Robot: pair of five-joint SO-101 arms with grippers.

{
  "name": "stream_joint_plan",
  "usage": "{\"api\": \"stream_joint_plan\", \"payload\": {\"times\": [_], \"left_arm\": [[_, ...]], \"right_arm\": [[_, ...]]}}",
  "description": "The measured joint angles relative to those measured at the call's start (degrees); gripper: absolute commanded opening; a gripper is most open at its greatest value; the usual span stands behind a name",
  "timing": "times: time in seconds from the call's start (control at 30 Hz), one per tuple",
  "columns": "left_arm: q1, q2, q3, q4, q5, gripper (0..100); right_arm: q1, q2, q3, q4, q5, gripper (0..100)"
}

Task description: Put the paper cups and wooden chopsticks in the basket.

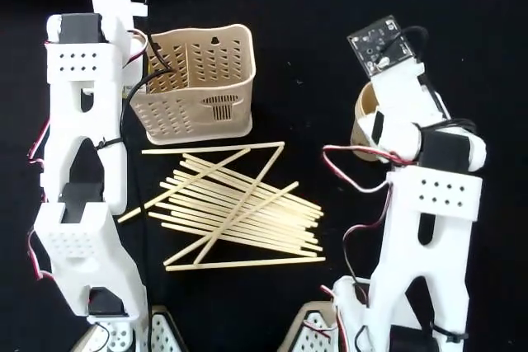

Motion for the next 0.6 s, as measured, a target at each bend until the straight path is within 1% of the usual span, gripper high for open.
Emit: {"api": "stream_joint_plan", "payload": {"times": [0.23,0.47,0.6], "left_arm": [[0.0,0.0,0.3,0.0,0.0,3],[0.0,-0.4,1.7,0.0,0.0,3],[0.0,-0.5,2.4,-0.3,0.0,3]], "right_arm": [[-4.4,2.6,2.2,0.0,0.0,22.2],[-4.3,11.5,-1.5,-0.2,3.1,22.2],[-4.1,16.4,-2.4,-0.2,3.5,22.0]]}}
